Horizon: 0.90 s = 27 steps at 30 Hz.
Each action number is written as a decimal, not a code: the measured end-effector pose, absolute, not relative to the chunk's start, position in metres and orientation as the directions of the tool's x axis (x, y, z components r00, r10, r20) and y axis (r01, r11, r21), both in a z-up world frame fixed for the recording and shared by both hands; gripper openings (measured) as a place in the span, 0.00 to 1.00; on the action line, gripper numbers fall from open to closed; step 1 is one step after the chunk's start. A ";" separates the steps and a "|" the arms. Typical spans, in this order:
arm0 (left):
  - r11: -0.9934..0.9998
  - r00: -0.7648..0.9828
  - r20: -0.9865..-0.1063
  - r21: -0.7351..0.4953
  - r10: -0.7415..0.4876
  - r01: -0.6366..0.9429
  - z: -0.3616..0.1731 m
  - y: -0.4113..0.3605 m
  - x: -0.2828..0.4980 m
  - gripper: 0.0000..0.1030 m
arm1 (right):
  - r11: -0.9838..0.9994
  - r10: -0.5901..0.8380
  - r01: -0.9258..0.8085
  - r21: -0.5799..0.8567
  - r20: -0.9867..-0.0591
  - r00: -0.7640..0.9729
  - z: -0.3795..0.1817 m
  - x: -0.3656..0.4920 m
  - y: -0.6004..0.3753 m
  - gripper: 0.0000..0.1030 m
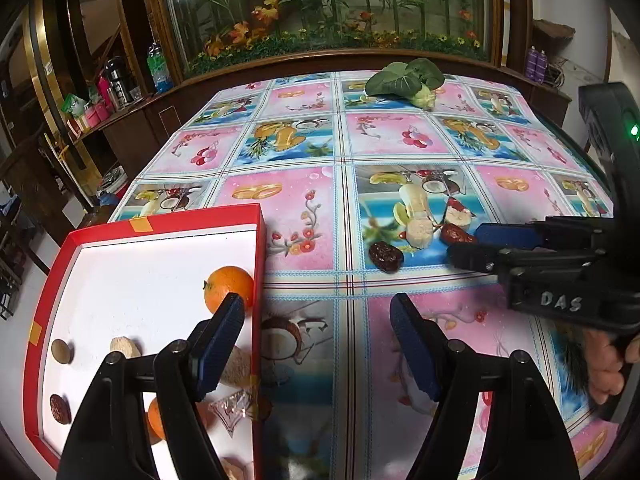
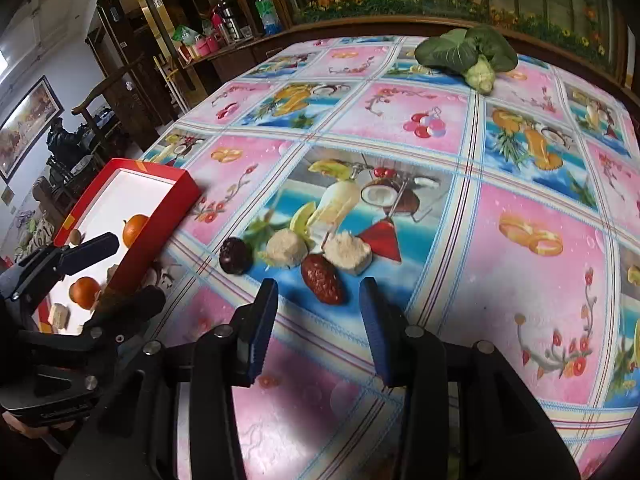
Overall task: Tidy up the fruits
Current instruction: 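Move both grippers back from the tray to the fruit pile, then grasp a dark red date with the right gripper while the left gripper grasps another date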
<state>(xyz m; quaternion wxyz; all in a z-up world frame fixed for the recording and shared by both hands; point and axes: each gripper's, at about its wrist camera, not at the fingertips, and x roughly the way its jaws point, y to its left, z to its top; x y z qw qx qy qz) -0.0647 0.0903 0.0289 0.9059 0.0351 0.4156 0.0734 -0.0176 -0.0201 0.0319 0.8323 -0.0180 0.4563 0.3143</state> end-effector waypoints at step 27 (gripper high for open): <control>0.992 0.575 -0.809 0.111 0.124 -0.058 0.006 0.068 -0.016 0.58 | 0.855 0.484 -0.435 0.283 -0.735 0.474 0.059 -0.011 -0.052 0.23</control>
